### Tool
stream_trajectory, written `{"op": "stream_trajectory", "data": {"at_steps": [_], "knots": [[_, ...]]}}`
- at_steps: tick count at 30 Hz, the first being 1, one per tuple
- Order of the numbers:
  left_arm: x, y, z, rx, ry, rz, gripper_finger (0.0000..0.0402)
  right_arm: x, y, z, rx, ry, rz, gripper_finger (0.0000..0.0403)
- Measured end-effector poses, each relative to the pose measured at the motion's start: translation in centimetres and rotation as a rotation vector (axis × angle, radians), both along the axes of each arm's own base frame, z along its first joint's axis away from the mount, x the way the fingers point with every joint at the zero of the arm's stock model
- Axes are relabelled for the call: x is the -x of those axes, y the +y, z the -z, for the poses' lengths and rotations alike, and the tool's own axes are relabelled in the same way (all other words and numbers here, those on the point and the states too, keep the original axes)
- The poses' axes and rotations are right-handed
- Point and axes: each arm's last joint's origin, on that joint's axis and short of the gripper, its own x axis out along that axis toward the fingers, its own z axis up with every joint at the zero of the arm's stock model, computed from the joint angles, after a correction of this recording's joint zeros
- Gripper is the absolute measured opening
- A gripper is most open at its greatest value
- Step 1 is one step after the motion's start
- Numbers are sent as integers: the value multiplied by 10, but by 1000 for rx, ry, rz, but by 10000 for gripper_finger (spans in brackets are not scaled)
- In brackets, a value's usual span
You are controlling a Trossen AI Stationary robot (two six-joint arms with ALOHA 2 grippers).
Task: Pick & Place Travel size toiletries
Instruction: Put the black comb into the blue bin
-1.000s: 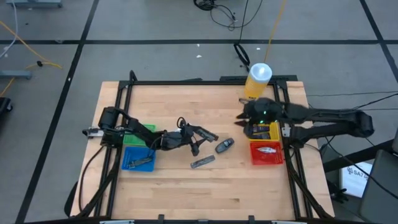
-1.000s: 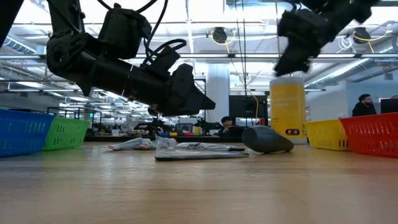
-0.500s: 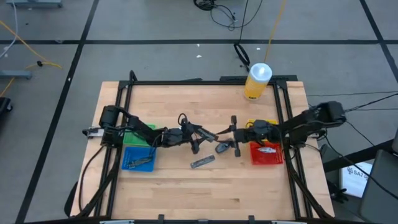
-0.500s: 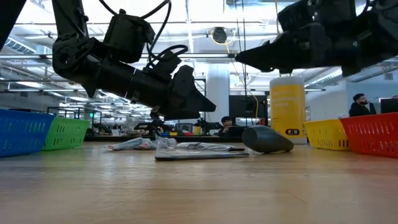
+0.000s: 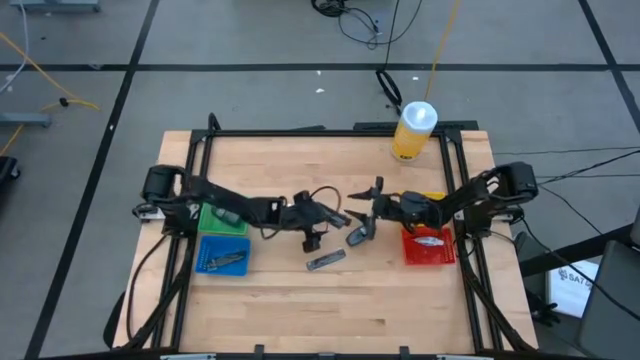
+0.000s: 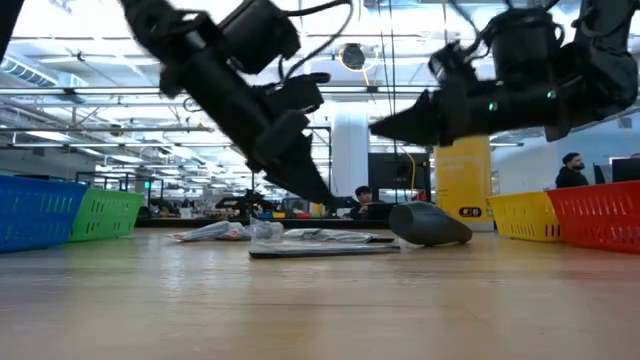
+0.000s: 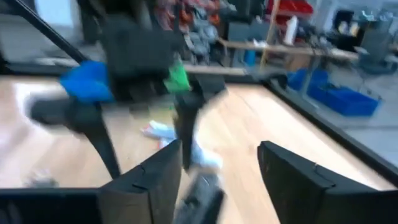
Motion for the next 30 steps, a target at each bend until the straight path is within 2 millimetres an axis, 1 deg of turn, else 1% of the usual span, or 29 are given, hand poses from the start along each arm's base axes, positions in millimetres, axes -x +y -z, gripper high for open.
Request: {"op": "stream_trajectory", "data": {"at_steps": [3, 6, 9, 12, 14, 17, 21, 25, 30], "knots": [[-2, 7, -12, 12, 128, 63, 306, -1, -6, 10, -5, 53, 26, 224], [-6, 17, -20, 32, 194, 165, 306, -2, -9, 22, -17, 103, 35, 239], [-14, 32, -26, 30, 160, 278, 305, -3, -9, 34, -38, 131, 38, 244], [-20, 49, -30, 25, 113, 325, 300, -4, -8, 42, -40, 142, 35, 242], [-20, 61, -31, 49, 100, 353, 291, -5, -7, 45, -40, 138, 32, 239], [-25, 74, -24, 71, 79, 384, 271, -4, -5, 51, -65, 163, 29, 234], [-25, 82, -4, 77, 134, 397, 244, -2, 0, 57, -81, 186, 12, 234], [-26, 82, 10, 77, 178, 414, 227, 1, 4, 60, -113, 200, 26, 233], [-24, 79, 19, 52, 237, 436, 204, 8, 7, 63, -137, 216, 33, 231]]}}
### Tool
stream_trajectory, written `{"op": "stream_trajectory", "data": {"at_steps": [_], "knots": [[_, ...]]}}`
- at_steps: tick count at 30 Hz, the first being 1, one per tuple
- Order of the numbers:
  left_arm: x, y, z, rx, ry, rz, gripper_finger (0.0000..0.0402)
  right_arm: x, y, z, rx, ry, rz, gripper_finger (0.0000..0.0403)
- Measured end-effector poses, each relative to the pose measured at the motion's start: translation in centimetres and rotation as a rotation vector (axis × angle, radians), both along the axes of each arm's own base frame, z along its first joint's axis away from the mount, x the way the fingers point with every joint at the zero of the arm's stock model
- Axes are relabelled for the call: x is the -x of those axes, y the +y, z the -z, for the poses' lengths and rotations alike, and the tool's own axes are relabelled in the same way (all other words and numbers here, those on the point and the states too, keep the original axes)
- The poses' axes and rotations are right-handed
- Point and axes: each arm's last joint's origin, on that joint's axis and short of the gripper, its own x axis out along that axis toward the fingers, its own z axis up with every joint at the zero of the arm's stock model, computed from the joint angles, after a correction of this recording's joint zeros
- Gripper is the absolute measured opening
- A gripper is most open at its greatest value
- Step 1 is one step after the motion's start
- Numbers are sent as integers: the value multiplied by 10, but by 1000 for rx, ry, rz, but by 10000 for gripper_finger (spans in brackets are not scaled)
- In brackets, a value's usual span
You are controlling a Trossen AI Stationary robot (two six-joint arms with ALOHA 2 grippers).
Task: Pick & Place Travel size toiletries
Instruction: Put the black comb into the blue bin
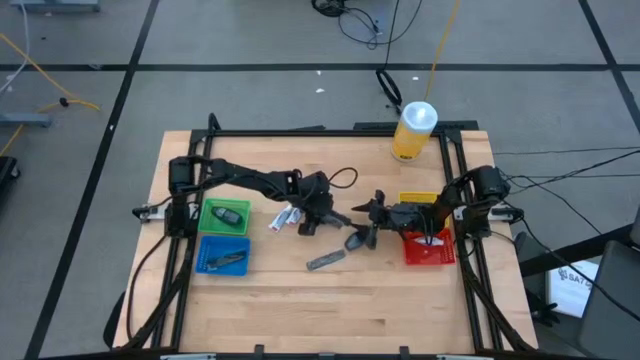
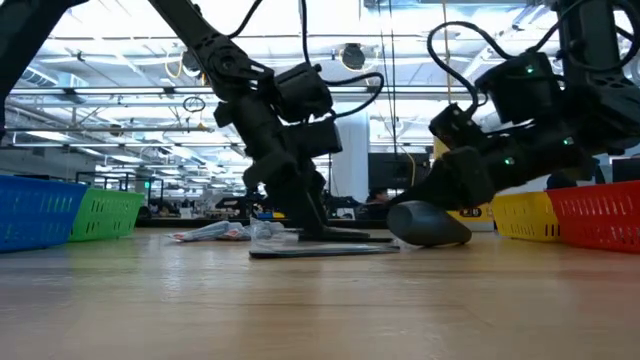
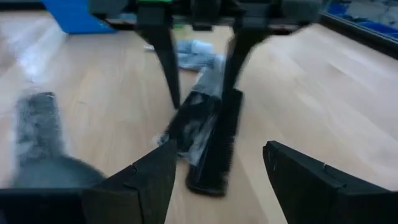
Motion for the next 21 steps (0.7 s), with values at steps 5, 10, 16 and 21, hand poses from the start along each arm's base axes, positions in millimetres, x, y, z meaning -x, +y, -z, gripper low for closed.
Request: {"op": "stream_trajectory", "data": {"at_steps": [5, 10, 16, 21], "knots": [[1, 1, 0, -28, 12, -14, 155, 1, -1, 0, 14, 4, 39, 231], [1, 1, 0, -27, 11, -20, 107, 1, 0, 0, 16, -4, 37, 230], [2, -2, -9, -72, 9, -81, 80, 1, -1, 0, 20, -2, 37, 227], [3, -6, -30, -137, -46, -107, 53, 1, -1, 0, 20, -2, 37, 226]]}}
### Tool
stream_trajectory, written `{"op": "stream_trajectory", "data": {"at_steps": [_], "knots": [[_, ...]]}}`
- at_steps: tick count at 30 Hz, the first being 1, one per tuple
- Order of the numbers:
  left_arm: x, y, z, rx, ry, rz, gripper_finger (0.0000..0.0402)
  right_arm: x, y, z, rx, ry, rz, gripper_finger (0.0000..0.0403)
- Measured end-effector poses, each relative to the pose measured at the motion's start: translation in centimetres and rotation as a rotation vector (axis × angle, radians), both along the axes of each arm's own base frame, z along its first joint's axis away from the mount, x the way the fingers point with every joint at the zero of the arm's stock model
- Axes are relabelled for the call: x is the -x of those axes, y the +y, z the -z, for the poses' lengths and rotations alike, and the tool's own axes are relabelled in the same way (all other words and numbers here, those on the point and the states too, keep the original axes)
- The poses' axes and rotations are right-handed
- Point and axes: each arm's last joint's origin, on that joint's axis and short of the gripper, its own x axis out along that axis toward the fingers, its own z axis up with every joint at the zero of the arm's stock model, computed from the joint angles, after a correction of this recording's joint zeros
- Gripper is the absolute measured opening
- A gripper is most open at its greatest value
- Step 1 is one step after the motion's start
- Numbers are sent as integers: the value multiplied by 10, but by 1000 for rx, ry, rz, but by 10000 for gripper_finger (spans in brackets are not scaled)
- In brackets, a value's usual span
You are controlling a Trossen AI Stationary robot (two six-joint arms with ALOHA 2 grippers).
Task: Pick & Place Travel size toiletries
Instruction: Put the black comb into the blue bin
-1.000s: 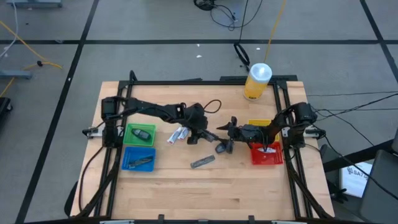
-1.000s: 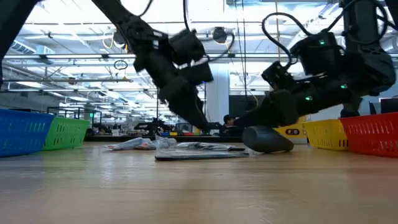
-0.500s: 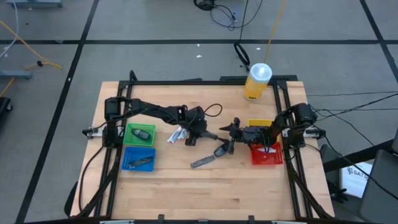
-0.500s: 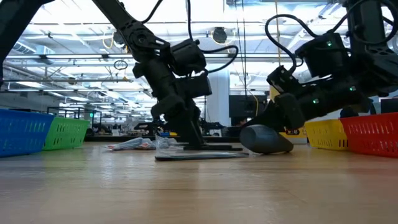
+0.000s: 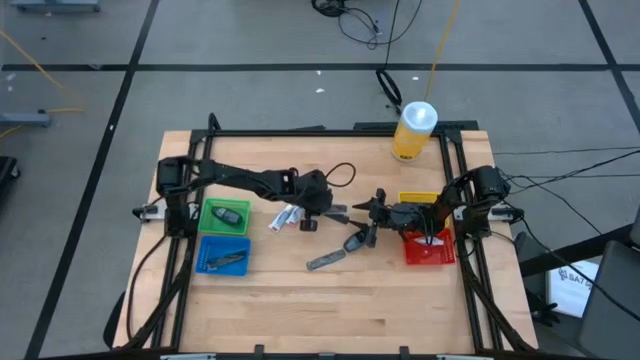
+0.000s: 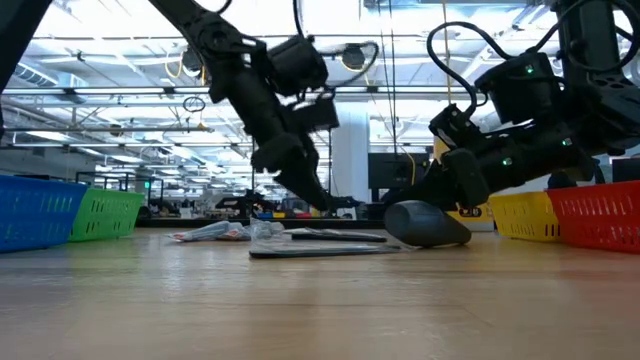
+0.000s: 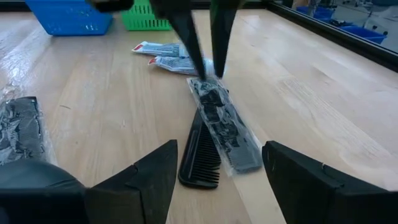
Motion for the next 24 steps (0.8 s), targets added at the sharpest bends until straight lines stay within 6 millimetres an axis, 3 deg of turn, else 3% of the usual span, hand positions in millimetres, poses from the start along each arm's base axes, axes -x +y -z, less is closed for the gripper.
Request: {"op": "stream_trajectory", "data": {"at_steps": [7, 10, 13, 20, 24], "knots": [[2, -1, -15, 7, -43, -81, 7, 0, 0, 0, 0, 0, 0, 226], [6, 5, -10, 18, 6, -119, 15, 0, 0, 0, 0, 0, 0, 226], [10, 11, -6, 42, 49, -158, 58, 0, 0, 0, 0, 0, 0, 226], [19, 19, -1, 169, 120, -152, 206, 0, 0, 1, 0, 8, 0, 226], [18, 18, 8, 147, 147, -152, 264, 0, 0, 1, 0, 7, 1, 226]]}}
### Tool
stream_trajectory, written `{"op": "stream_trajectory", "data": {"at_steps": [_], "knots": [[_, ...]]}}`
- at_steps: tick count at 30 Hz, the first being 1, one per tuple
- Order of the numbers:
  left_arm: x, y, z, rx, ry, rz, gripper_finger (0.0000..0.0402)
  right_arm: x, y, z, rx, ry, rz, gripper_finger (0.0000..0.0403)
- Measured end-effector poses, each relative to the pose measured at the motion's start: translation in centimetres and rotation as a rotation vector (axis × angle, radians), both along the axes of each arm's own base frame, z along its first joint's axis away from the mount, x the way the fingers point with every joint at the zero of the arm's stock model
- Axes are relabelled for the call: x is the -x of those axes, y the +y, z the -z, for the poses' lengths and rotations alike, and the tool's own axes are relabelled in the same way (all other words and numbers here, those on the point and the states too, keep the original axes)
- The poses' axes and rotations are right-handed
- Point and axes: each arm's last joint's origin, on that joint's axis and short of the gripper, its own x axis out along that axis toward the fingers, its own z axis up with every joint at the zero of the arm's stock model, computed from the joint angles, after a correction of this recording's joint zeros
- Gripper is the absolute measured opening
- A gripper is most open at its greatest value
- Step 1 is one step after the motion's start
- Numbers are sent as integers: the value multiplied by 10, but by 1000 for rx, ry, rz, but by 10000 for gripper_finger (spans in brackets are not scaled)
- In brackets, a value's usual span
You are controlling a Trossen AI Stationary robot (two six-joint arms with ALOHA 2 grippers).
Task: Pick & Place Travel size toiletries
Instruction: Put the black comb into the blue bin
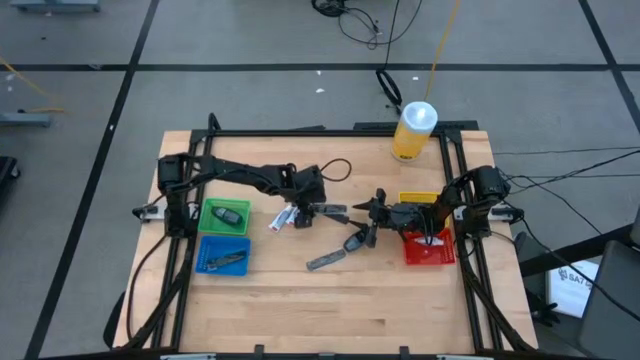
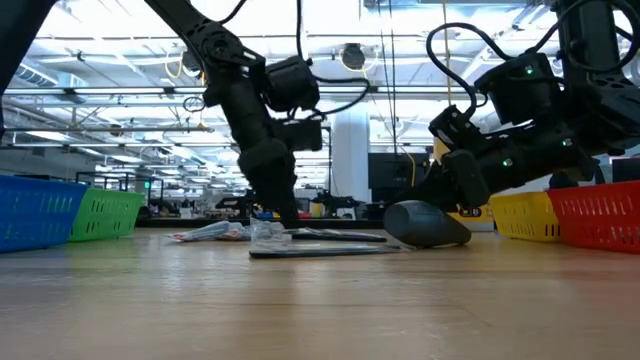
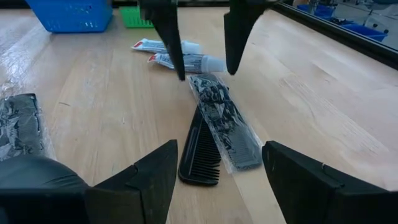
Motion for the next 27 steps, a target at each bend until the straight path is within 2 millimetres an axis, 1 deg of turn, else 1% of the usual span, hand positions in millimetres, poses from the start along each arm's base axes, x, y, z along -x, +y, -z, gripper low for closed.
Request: {"op": "stream_trajectory", "data": {"at_steps": [3, 5, 7, 11, 21, 24, 27], "knots": [[-2, -1, 9, -26, 26, 17, 282, 0, 0, 0, -2, 3, 1, 226], [-3, -2, 15, -28, 35, 26, 283, 0, 0, 1, -2, 5, 1, 226], [-5, -2, 16, -31, 24, 23, 276, 0, 0, 1, -2, 6, 1, 226], [-6, -2, 17, -31, 19, 19, 249, 0, 0, 1, -3, 7, 2, 226], [-5, -2, 16, -39, 23, 28, 158, 0, 0, 1, -3, 7, 1, 226], [-5, -2, 16, -53, 26, 19, 139, 0, 0, 1, -3, 7, 2, 226], [-5, -2, 16, -63, 30, 14, 130, 0, 0, 1, -3, 7, 1, 226]]}}
